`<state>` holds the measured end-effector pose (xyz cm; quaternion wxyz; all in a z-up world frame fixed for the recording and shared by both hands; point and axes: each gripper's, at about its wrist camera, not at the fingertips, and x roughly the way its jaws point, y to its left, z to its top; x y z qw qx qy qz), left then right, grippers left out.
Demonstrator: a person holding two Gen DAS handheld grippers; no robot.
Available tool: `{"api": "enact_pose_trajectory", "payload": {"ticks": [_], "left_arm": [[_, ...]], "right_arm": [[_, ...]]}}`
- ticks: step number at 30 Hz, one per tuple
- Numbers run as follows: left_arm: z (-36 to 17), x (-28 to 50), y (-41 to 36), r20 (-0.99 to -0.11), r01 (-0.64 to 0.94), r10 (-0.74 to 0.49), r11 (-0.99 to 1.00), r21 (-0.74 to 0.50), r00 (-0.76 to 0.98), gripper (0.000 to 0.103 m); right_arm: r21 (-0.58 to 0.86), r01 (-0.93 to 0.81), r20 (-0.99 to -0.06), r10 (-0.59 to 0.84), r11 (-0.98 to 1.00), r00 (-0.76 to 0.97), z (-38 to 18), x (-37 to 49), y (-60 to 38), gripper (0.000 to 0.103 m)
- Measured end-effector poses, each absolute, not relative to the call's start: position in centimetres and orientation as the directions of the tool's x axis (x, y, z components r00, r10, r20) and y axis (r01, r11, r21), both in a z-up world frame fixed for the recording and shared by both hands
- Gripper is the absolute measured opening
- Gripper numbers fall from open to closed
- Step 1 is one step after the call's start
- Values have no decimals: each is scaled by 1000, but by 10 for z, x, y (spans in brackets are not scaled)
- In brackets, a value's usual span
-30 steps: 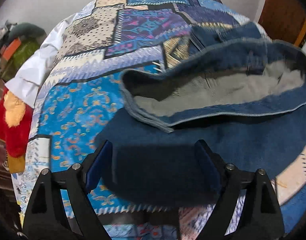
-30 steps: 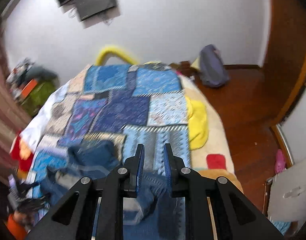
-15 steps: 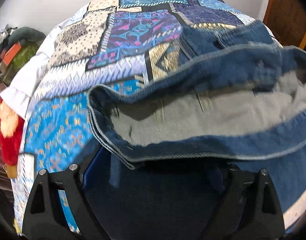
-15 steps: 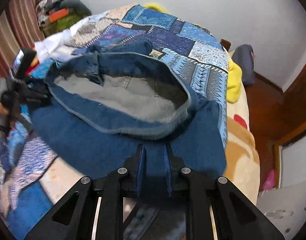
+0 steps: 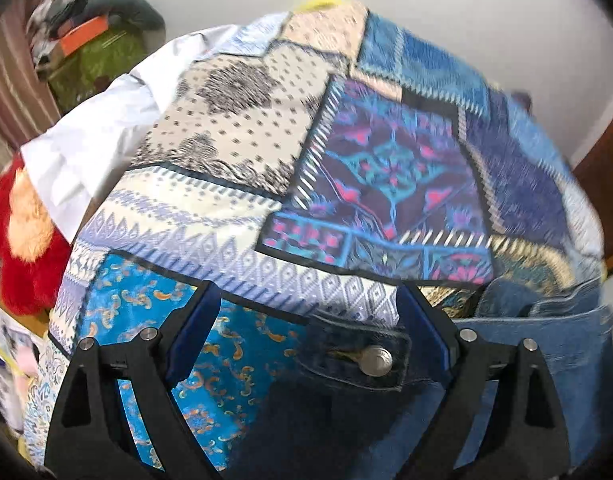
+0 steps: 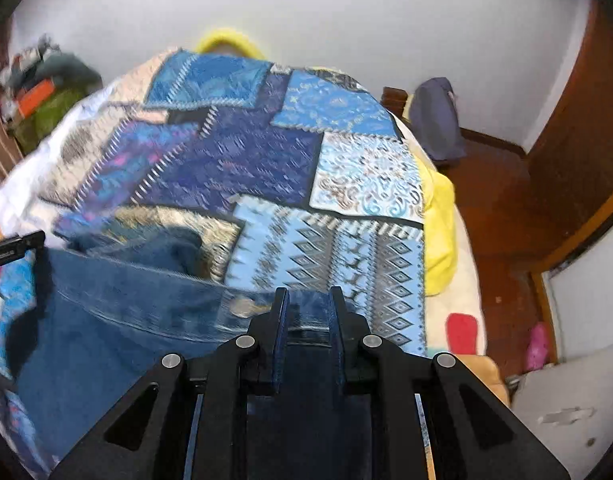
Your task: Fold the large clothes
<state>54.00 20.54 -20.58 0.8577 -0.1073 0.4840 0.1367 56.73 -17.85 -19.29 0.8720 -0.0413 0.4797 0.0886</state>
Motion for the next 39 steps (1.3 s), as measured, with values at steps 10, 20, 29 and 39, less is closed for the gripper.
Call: {"api": "enact_pose_trajectory", "payload": {"ticks": [10,20,29,39], "left_arm": [[-184,458,169,-856,-123,27,991,-42,516,91],[-256,418,99,-907,24,-1,1000,10,422,91],[-269,405,102,-875,28,66,996,90,479,99],[-269,385,137,-867,-63,105,994,85,488,102]], "right_arm": [[43,-470,-814,304,881,495,-162,472,-109,15],[-43,-570,-903,212,820,374,-250,423,-40,14],[-246,-497,-869,38,832,494,-258,422,-74,20],[-180,-375,-843,54,910,535,-249,415,-158,103]]}}
